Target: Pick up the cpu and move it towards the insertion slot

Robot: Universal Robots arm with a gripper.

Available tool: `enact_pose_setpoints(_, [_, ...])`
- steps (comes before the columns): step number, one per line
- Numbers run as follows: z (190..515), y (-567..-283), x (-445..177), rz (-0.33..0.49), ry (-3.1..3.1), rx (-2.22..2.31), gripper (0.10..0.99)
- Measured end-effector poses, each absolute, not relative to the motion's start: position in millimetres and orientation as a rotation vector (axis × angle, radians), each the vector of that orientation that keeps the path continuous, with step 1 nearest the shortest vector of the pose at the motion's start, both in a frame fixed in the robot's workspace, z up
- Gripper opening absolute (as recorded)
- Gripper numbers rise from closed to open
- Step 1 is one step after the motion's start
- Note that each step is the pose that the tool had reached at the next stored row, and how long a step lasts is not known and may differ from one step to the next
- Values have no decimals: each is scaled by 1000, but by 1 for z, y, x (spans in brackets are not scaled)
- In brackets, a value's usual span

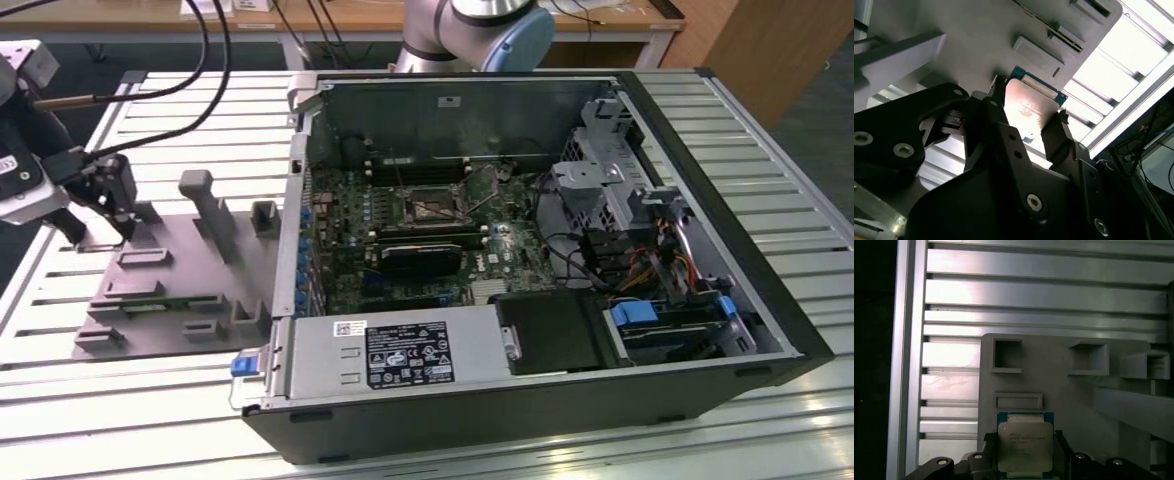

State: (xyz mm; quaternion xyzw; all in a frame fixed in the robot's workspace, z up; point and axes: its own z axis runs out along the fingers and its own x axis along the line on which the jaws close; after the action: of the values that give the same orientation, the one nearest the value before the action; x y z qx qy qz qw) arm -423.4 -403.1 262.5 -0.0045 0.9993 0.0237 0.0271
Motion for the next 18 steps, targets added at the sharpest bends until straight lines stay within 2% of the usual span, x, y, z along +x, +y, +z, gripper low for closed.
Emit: enact_pose_setpoints(18, [317,-401,-423,73,3068,-15,533])
